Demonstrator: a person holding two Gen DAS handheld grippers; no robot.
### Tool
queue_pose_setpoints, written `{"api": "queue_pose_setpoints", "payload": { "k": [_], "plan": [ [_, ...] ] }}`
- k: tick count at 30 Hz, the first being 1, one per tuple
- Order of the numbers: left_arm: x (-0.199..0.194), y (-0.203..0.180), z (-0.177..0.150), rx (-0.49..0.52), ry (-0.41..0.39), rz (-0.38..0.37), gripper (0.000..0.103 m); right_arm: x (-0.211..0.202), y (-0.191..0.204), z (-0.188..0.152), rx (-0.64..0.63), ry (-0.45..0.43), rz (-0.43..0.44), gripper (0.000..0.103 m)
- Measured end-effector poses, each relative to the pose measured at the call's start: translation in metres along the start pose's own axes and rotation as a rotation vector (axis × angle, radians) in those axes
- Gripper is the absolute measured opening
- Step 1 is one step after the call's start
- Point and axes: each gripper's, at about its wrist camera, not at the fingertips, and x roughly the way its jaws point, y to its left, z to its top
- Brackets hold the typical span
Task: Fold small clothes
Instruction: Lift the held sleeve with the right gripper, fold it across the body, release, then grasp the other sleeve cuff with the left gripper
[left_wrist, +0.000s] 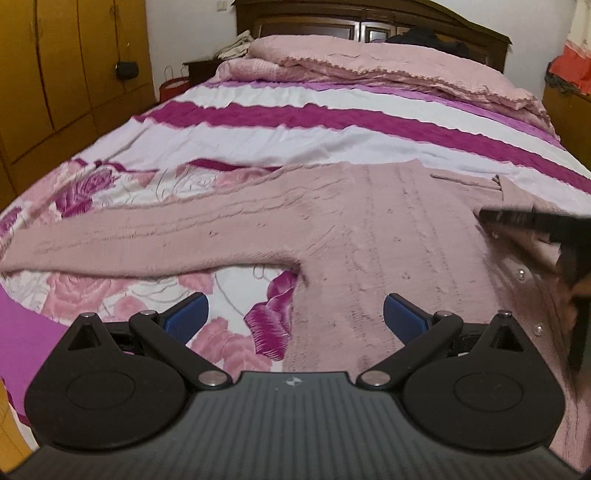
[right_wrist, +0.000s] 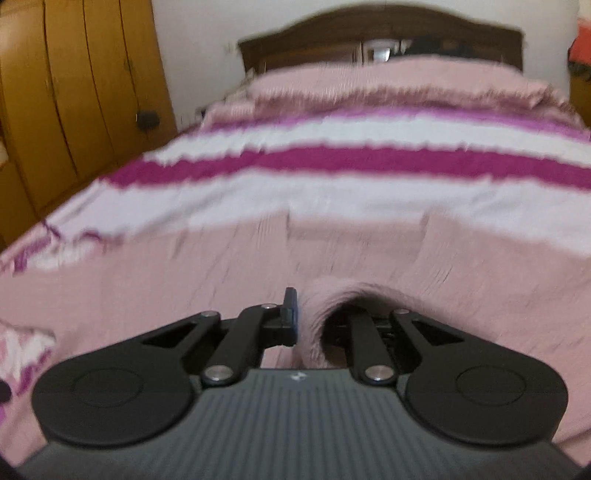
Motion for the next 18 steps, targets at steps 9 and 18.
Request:
{"api": "queue_pose_setpoints", "payload": {
  "k": [9,18],
  "plan": [
    [0.009,0.005,0.006,-0.051,0.006,-0.035,0.103,-0.033,0.012,-0.007,0.060,0.005,0.101,0.075],
    [0.001,-0.036,0.024,0.043,-0.023,-0.103,0.103,-0.102,-0.019,-0.024,0.075,-0.014,0.046,0.075]
  ]
}}
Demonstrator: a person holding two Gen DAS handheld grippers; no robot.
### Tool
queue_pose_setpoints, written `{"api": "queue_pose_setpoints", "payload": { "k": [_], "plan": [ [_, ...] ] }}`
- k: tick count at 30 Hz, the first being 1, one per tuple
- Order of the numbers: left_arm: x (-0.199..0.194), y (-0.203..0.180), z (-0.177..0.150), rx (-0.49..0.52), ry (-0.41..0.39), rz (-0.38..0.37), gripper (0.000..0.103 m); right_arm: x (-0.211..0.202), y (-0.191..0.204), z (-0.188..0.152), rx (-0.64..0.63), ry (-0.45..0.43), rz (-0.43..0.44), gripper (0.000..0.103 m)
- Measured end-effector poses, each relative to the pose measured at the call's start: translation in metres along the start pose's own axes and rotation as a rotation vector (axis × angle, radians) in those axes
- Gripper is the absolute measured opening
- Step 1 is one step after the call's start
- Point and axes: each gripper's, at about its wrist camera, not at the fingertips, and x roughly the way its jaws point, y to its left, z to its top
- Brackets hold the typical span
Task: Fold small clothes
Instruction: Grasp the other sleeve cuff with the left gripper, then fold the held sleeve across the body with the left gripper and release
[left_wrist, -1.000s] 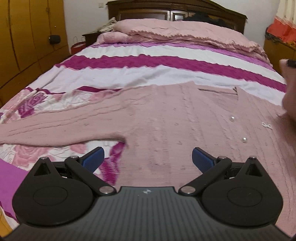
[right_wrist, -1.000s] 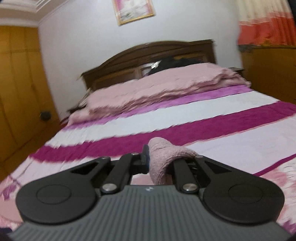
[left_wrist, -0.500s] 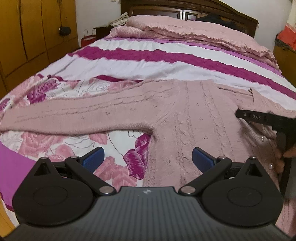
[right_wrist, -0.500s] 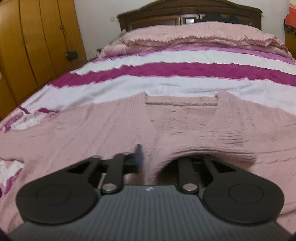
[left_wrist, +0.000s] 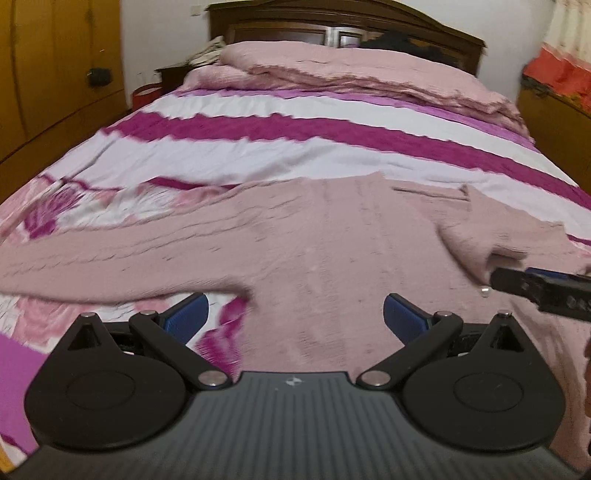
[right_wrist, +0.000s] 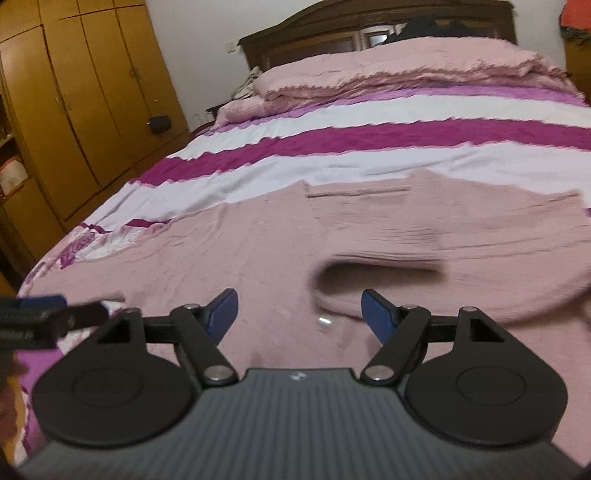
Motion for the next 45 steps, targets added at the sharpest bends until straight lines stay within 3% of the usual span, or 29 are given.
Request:
{"api": "queue_pose_setpoints", "payload": {
  "k": [6,12,15,17,21,27,28,30,31,32,35,38,42,45],
  "plan": [
    [0.006,-0.056,0.015,0.105,-0.029,-0.087,0.103,-0.037,-0.044,-0.007,0.007,-0.061,-0.200,0.075],
    [0.029,-0.114,0.027,0.175,-0.015,-0.154,0.103,-0.047,-0.088,-0.017,0.045,-0.077,-0.366,0.075],
    [0.038,-0.141,0.028,0.236,-0.030,-0.167,0.103,-0.045,-0.103,-0.020,0.071,-0.074,-0.383,0.075],
    [0.048,-0.161,0.028,0.311,-0.024,-0.146,0.095,-0.046,-0.110,-0.022,0.093,-0.080,-0.377,0.075],
    [0.072,-0.191,0.026,0.416,-0.009,-0.141,0.091,-0.040,-0.121,-0.026,0.120,-0.071,-0.379,0.075],
    [0.110,-0.225,0.026,0.539,-0.025,-0.088,0.086,-0.030,-0.132,-0.037,0.158,-0.039,-0.367,0.075],
    [0.115,-0.230,0.026,0.555,-0.029,-0.092,0.084,-0.028,-0.133,-0.038,0.162,-0.033,-0.366,0.075],
    [0.123,-0.240,0.025,0.581,-0.054,-0.084,0.062,-0.025,-0.135,-0.041,0.166,-0.031,-0.360,0.075],
    [0.127,-0.245,0.023,0.588,-0.060,-0.081,0.028,-0.025,-0.135,-0.043,0.166,-0.032,-0.357,0.075],
    [0.131,-0.248,0.023,0.581,-0.057,-0.080,0.011,-0.025,-0.135,-0.043,0.165,-0.033,-0.356,0.075],
    [0.123,-0.243,0.028,0.498,-0.107,-0.103,0.009,-0.024,-0.136,-0.046,0.166,-0.043,-0.349,0.076],
    [0.109,-0.222,0.042,0.390,-0.172,-0.055,0.008,-0.025,-0.136,-0.048,0.165,-0.054,-0.345,0.076],
    [0.104,-0.165,0.055,0.210,-0.169,0.030,0.008,-0.025,-0.136,-0.049,0.161,-0.057,-0.347,0.076],
    [0.109,-0.132,0.051,0.145,-0.147,0.085,0.008,-0.025,-0.136,-0.049,0.157,-0.055,-0.349,0.076]
  ]
}}
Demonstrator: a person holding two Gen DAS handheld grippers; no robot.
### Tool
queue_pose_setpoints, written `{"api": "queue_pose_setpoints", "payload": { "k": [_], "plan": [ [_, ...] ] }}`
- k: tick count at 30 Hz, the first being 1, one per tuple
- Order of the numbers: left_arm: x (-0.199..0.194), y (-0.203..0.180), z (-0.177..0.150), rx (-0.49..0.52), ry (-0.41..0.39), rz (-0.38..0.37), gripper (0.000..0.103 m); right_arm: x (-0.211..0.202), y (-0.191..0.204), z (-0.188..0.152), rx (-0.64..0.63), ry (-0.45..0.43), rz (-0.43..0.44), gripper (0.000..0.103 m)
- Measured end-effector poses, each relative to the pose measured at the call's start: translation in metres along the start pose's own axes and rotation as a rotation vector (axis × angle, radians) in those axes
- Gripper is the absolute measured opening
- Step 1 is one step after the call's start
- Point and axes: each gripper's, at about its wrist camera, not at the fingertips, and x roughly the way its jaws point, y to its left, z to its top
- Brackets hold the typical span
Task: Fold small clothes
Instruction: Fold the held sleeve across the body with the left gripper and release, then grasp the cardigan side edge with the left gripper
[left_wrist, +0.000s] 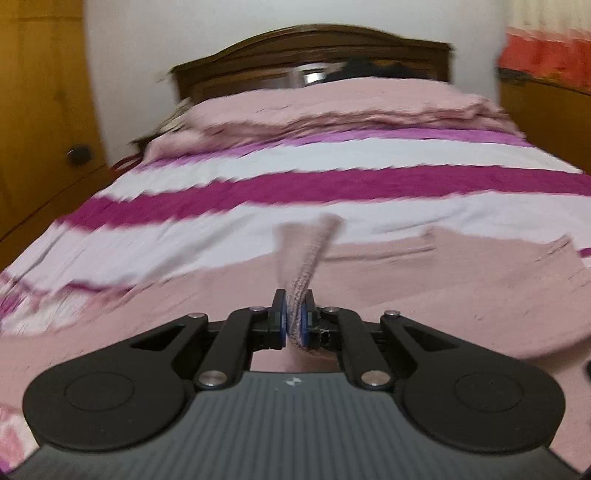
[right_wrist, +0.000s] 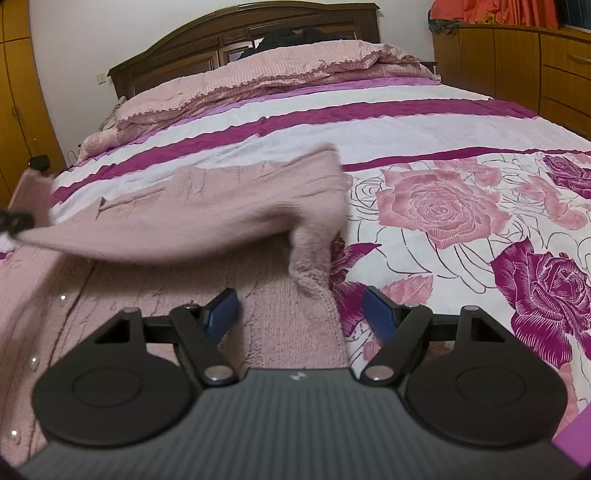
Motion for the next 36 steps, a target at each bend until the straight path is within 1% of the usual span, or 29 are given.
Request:
{"api": "queue_pose_setpoints", "payload": {
  "k": [2,3,4,5,7,9,10,11,13,14,16,17,19,23,26,30,33,36],
  "plan": [
    [0.013,0.017,-0.009,-0.035,0.043,0.024,0.008,0.000,0.001,0.000,-0.008,0.001,-0.006,0.076],
    [0.020,0.028,-0.014,-0.070,0.082,0.007,0.008,0.000,0.002,0.000,-0.013,0.002,-0.010,0.076],
    [0.028,0.038,-0.020,-0.118,0.120,-0.027,0.008,0.000,0.003,0.001,-0.017,0.003,-0.013,0.076],
    [0.034,0.046,-0.025,-0.168,0.141,-0.059,0.009,0.000,0.003,0.001,-0.020,0.005,-0.015,0.076],
    [0.041,0.058,-0.030,-0.224,0.145,-0.082,0.009,0.000,0.005,0.003,-0.027,0.010,-0.021,0.076],
    [0.043,0.065,-0.032,-0.244,0.144,-0.103,0.011,-0.001,0.007,0.004,-0.036,0.013,-0.024,0.076],
    [0.043,0.067,-0.033,-0.250,0.140,-0.111,0.013,-0.002,0.008,0.004,-0.042,0.014,-0.024,0.076],
    [0.041,0.069,-0.035,-0.249,0.133,-0.111,0.019,-0.002,0.008,0.004,-0.047,0.015,-0.024,0.076],
    [0.039,0.071,-0.033,-0.234,0.122,-0.066,0.026,-0.001,0.009,0.005,-0.053,0.015,-0.027,0.076],
    [0.036,0.070,-0.034,-0.223,0.130,-0.025,0.030,-0.001,0.009,0.005,-0.055,0.015,-0.028,0.076],
    [0.031,0.076,-0.037,-0.209,0.166,0.055,0.034,-0.001,0.010,0.005,-0.056,0.017,-0.027,0.076],
    [0.030,0.080,-0.038,-0.212,0.175,0.071,0.037,-0.001,0.010,0.005,-0.056,0.017,-0.026,0.076],
    [0.025,0.090,-0.041,-0.215,0.170,0.073,0.040,-0.002,0.009,0.005,-0.053,0.019,-0.023,0.076],
    [0.014,0.103,-0.047,-0.187,0.173,0.121,0.044,-0.006,0.012,0.005,-0.054,0.026,-0.014,0.075],
    [0.004,0.116,-0.049,-0.223,0.178,0.119,0.045,-0.013,0.015,0.006,-0.053,0.031,0.009,0.076],
    [-0.009,0.137,-0.048,-0.276,0.197,0.146,0.049,-0.027,0.022,0.009,-0.071,0.021,0.035,0.076],
    [-0.021,0.152,-0.048,-0.305,0.199,0.166,0.054,-0.038,0.027,0.011,-0.078,0.004,0.042,0.076],
    [-0.034,0.170,-0.051,-0.334,0.195,0.189,0.061,-0.047,0.031,0.014,-0.064,-0.004,0.063,0.076]
  ]
}}
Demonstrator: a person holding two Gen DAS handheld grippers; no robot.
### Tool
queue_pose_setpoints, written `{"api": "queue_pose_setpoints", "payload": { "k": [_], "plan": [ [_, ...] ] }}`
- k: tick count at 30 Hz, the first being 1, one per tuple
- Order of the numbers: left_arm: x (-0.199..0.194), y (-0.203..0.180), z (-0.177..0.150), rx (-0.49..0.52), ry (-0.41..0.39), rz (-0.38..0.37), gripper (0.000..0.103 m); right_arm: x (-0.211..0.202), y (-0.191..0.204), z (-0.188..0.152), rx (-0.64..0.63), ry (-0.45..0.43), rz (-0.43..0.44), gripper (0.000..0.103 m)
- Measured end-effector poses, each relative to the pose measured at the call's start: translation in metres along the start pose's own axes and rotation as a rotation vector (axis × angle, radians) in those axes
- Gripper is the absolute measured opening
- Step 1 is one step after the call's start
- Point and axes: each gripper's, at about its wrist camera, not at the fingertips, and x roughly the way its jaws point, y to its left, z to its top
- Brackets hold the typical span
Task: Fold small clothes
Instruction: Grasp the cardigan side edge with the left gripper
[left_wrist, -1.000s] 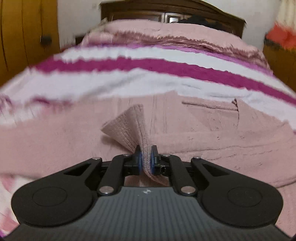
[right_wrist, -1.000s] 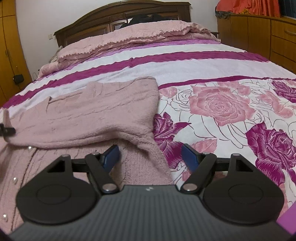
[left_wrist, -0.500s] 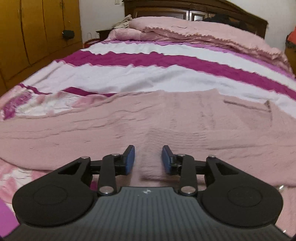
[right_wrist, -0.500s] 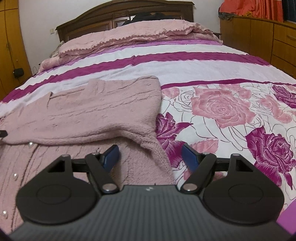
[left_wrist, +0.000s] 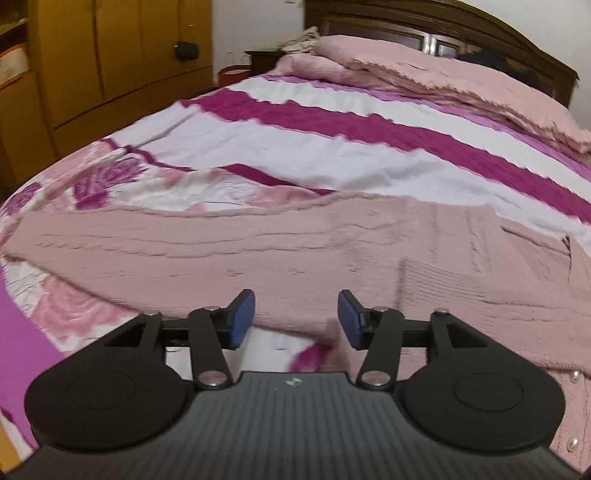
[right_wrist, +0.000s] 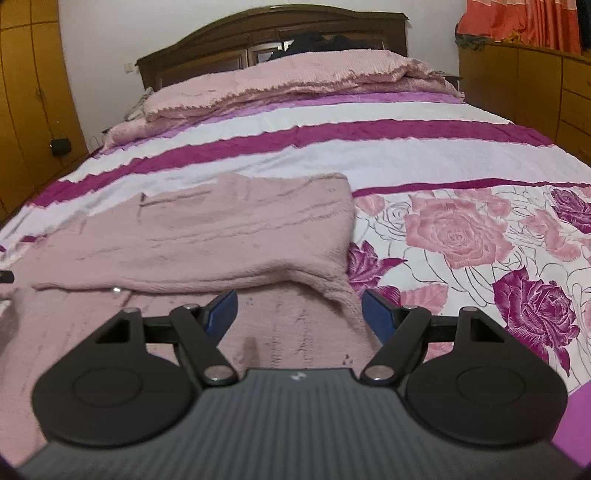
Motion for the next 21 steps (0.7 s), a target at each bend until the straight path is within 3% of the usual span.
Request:
{"api": "queue_pose_setpoints", "payload": {
  "k": [8,15,21],
  "plan": [
    [-0.008,0.064,-0.007,-0.102,-0.001,0.075,0.071,-0.015,0.015,-0.007,-0.018,0.013,0.020,0.076],
    [0.009,0.135,-0.012,-0.369,0.006,0.082,0.076,-0.018,0.025,-0.021,-0.049,0.046,0.004,0.076],
    [0.033,0.179,-0.012,-0.576,-0.029,0.026,0.077,-0.011,0.032,-0.029,-0.041,0.087,-0.025,0.075]
  ]
}}
